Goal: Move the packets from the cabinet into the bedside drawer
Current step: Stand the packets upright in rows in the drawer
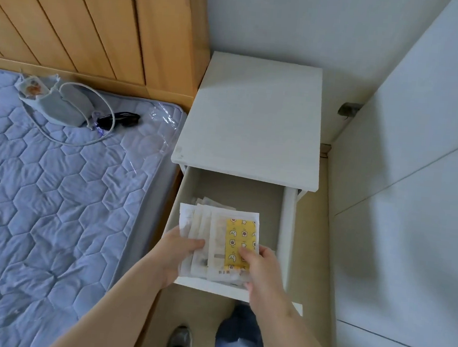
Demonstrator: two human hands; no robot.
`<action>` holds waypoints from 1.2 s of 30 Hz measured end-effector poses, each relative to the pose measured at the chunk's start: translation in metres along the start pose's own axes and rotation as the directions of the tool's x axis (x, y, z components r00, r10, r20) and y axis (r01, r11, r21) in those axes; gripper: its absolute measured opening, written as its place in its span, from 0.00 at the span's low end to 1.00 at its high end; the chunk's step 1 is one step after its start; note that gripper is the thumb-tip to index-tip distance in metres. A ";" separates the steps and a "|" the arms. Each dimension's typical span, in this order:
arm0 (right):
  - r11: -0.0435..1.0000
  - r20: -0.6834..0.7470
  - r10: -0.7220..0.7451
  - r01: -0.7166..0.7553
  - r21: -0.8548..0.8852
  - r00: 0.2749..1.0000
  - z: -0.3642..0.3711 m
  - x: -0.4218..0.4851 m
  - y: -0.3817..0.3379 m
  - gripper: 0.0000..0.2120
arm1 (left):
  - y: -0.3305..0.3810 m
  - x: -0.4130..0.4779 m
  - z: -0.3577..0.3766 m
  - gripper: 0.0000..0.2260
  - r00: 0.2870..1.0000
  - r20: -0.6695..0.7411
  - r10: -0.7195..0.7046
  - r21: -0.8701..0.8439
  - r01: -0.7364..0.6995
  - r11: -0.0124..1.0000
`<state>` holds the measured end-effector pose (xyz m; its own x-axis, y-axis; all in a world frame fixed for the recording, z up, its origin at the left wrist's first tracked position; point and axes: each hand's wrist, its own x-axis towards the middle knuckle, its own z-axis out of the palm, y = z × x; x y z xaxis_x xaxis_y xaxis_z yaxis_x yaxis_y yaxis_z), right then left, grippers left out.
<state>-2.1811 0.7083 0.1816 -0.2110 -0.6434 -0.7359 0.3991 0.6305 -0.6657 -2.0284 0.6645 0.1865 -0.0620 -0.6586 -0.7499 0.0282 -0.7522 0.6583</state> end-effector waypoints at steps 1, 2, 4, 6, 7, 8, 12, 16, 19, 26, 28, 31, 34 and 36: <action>1.000 0.014 0.000 0.001 -0.020 1.000 -0.002 0.017 -0.008 0.05 | 0.004 0.016 0.006 0.13 1.000 -0.014 -0.010 -0.002 0.010 1.000; 0.999 0.031 0.004 -0.003 -0.035 1.000 -0.003 0.034 -0.015 0.04 | 0.008 0.032 0.012 0.13 0.999 -0.031 -0.017 -0.005 0.017 1.000; 0.998 0.054 0.049 -0.047 -0.037 0.997 -0.006 0.071 -0.026 0.04 | 0.015 0.065 0.025 0.12 0.998 -0.054 -0.035 -0.011 0.034 0.999; 0.994 0.043 0.112 -0.112 0.006 0.993 -0.011 0.109 -0.027 0.06 | 0.017 0.100 0.038 0.12 0.997 -0.046 -0.058 0.001 0.058 0.998; 0.991 0.033 0.136 -0.136 0.015 0.990 -0.014 0.127 -0.026 0.07 | 0.016 0.118 0.043 0.13 0.996 -0.049 -0.072 0.008 0.072 0.997; 0.987 0.017 0.159 -0.159 0.006 0.987 -0.018 0.144 -0.024 0.07 | 0.012 0.136 0.047 0.13 0.994 -0.059 -0.089 0.018 0.090 0.996; 0.976 -0.017 0.190 -0.191 -0.105 0.982 -0.025 0.208 -0.017 0.05 | 0.000 0.208 0.057 0.18 0.983 -0.105 -0.151 0.087 0.160 0.983; 0.955 -0.031 0.233 -0.235 -0.182 0.972 -0.028 0.267 -0.005 0.04 | -0.013 0.278 0.061 0.26 0.981 -0.096 -0.172 0.219 0.189 0.957; 0.935 -0.036 0.262 -0.263 -0.239 0.964 -0.031 0.304 0.003 0.03 | -0.025 0.315 0.066 0.28 0.982 -0.077 -0.171 0.292 0.187 0.938; 0.897 -0.105 0.283 -0.302 -0.324 0.953 -0.028 0.362 0.037 0.09 | -0.057 0.364 0.067 0.23 0.977 -0.187 -0.106 0.479 0.184 0.858; 0.883 -0.188 0.242 -0.296 -0.363 0.952 -0.027 0.375 0.048 0.07 | -0.062 0.371 0.067 0.21 0.979 -0.189 -0.076 0.539 0.168 0.826; 0.812 -0.292 0.181 -0.311 -0.494 0.939 -0.028 0.386 0.066 0.06 | -0.071 0.376 0.064 0.17 0.981 -0.192 -0.038 0.620 0.151 0.770; 0.743 -0.324 0.182 -0.346 -0.573 0.928 -0.032 0.387 0.074 0.05 | -0.074 0.375 0.061 0.16 0.981 -0.192 -0.001 0.779 0.152 0.608; 0.681 -0.342 0.164 -0.357 -0.640 0.925 -0.033 0.388 0.076 0.03 | -0.075 0.376 0.061 0.17 0.985 -0.170 0.025 0.877 0.139 0.460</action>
<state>-2.2618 0.5210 -0.1585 -0.4353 -0.3435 -0.8322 -0.2239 0.9366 -0.2695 -2.1147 0.4742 -0.1405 0.1087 -0.6710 -0.7335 -0.8706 -0.4204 0.2555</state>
